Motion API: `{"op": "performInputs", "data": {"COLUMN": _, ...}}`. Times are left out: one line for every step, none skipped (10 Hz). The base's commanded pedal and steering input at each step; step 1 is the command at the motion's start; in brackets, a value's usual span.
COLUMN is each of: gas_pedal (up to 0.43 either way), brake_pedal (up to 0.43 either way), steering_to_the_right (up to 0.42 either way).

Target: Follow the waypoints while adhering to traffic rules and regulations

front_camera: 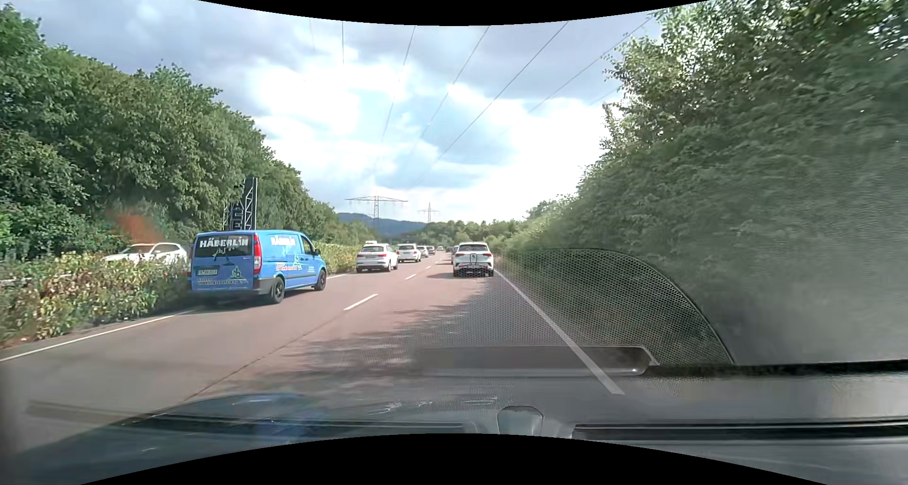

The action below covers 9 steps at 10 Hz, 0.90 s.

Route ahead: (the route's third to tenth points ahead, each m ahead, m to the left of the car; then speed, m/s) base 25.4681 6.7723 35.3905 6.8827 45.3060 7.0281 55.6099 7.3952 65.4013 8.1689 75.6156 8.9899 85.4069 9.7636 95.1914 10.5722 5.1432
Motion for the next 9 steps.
{"op": "performInputs", "data": {"gas_pedal": 0.130, "brake_pedal": 0.000, "steering_to_the_right": -0.004}}
{"op": "performInputs", "data": {"gas_pedal": 0.118, "brake_pedal": 0.000, "steering_to_the_right": -0.004}}
{"op": "performInputs", "data": {"gas_pedal": 0.118, "brake_pedal": 0.000, "steering_to_the_right": -0.004}}
{"op": "performInputs", "data": {"gas_pedal": 0.118, "brake_pedal": 0.000, "steering_to_the_right": -0.005}}
{"op": "performInputs", "data": {"gas_pedal": 0.118, "brake_pedal": 0.000, "steering_to_the_right": -0.006}}
{"op": "performInputs", "data": {"gas_pedal": 0.118, "brake_pedal": 0.000, "steering_to_the_right": -0.007}}
{"op": "performInputs", "data": {"gas_pedal": 0.118, "brake_pedal": 0.000, "steering_to_the_right": -0.007}}
{"op": "performInputs", "data": {"gas_pedal": 0.118, "brake_pedal": 0.000, "steering_to_the_right": -0.007}}
{"op": "performInputs", "data": {"gas_pedal": 0.118, "brake_pedal": 0.000, "steering_to_the_right": -0.007}}
